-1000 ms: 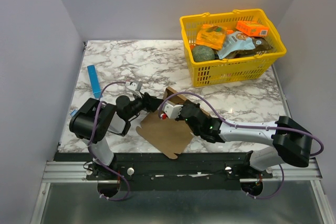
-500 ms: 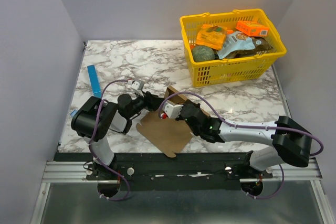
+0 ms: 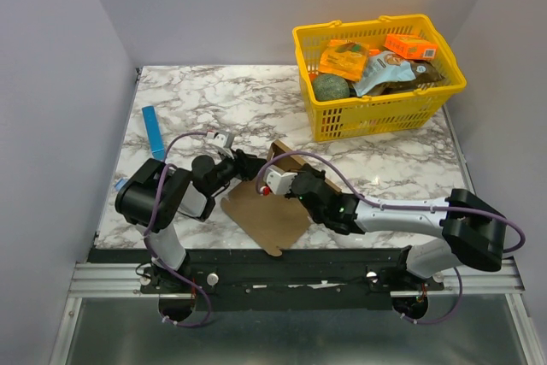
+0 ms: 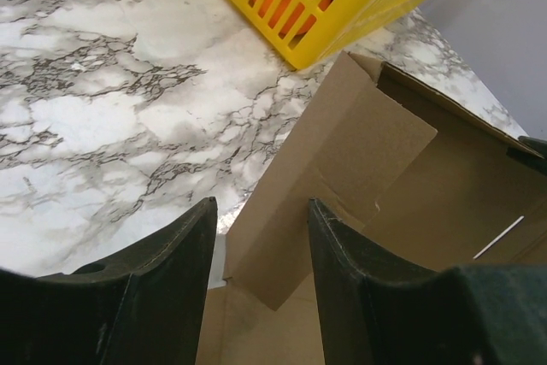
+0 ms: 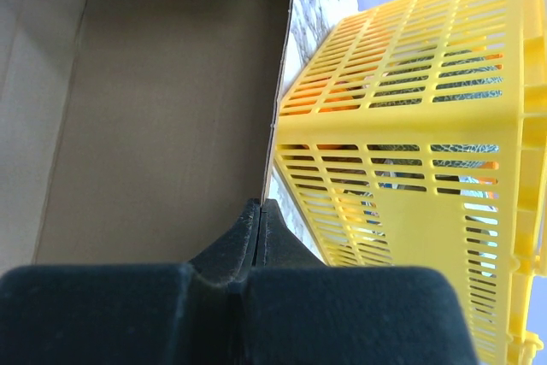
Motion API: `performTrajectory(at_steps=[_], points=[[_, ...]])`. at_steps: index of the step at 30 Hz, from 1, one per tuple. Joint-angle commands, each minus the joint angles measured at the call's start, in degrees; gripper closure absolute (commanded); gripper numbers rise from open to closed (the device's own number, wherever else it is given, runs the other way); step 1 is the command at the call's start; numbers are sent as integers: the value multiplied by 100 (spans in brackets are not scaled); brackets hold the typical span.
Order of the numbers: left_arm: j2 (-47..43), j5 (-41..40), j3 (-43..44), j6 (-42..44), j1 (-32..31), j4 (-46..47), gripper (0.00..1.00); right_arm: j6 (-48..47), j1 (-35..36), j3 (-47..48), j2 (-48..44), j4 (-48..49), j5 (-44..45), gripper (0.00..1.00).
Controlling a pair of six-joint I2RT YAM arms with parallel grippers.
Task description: Fold the paper box
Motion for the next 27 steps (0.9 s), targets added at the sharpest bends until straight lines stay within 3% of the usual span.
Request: performTrajectory(at_steps=[1, 11, 19, 27], points=[[-78, -349, -125, 150, -45, 815, 45, 204, 217, 19, 23, -471, -114, 99], [54, 55, -37, 115, -62, 1061, 45, 327, 349, 54, 23, -682, -97, 99], [54, 354, -81, 89, -98, 1272, 38, 353, 384, 63, 14, -691, -106, 99], [142, 442, 51, 45, -150, 1316, 38, 371, 393, 63, 23, -700, -132, 99]])
